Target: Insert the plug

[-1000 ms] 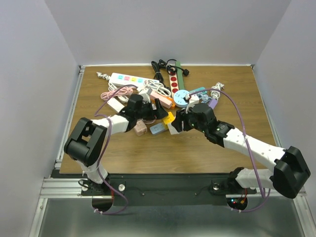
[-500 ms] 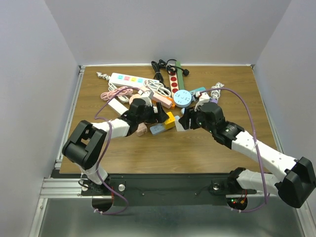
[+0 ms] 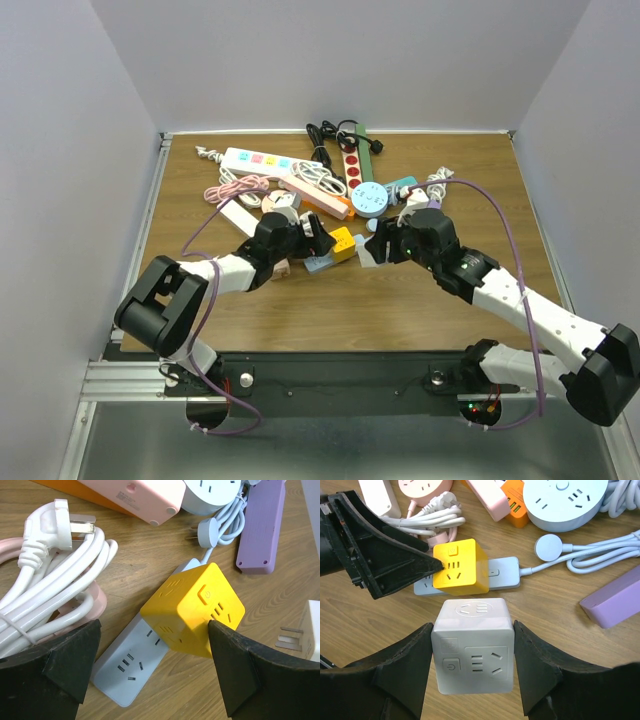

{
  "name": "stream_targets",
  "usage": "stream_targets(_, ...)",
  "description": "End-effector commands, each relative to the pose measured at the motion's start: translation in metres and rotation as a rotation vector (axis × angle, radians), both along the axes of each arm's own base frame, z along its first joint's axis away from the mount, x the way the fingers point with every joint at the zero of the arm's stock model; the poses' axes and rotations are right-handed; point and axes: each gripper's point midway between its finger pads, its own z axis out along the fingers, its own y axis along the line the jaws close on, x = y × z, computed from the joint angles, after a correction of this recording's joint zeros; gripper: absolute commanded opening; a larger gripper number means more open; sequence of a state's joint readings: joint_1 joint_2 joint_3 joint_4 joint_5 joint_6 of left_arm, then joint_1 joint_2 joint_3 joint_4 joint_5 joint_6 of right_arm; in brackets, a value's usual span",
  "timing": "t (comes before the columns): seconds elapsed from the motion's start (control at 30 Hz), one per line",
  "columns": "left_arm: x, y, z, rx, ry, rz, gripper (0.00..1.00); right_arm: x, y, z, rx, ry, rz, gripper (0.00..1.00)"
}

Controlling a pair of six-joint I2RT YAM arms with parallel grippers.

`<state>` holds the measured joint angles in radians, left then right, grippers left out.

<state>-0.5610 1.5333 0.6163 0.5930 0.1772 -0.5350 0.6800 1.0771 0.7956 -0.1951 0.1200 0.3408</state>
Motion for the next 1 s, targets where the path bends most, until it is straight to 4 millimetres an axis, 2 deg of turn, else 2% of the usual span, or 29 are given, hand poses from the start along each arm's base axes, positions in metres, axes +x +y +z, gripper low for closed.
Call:
stream_targets(0.0,-0.025,0.029,-0.057,0.157,0.138,0.016,0.98,0.01,0.002,0.045,0.08,-0.096,-0.024,0.0)
stream_targets(0.13,-0.026,0.027,-0.061,0.155,0.148,0.008,0.98,0.01,0.003,0.048,0.084,-0.1,-0.019,0.01)
stream_targets(0.27,-0.04,0.039,-0.065,0.154,0.137,0.028,0.98,0.009,0.0,0.048,0.081,-0.102,-0.024,0.0)
stream_targets(0.43,-0.044,0.047,-0.064,0.174,0.119,0.031,0.98,0.009,0.003,0.046,0.08,-0.092,-0.017,0.0)
stream_targets(0.6,-0.037,0.037,-0.062,0.151,0.109,0.011,0.98,0.01,0.005,0.048,0.082,-0.096,-0.009,0.01)
stream_targets(0.7,-0.035,0.034,-0.073,0.163,0.131,0.0,0.98,0.008,0.004,0.051,0.086,-0.104,-0.005,0.0)
stream_targets(0.8,-0.032,0.027,-0.07,0.137,0.116,-0.021,0.98,0.009,0.002,0.05,0.082,-0.105,-0.015,0.0)
stream_targets(0.9,-0.036,0.016,-0.065,0.102,0.118,-0.055,0.98,0.009,0.002,0.048,0.078,-0.099,-0.017,0.0)
stream_targets(0.97,-0.046,0.003,-0.064,0.091,0.122,-0.095,0.98,0.01,0.001,0.05,0.079,-0.102,-0.025,0.0)
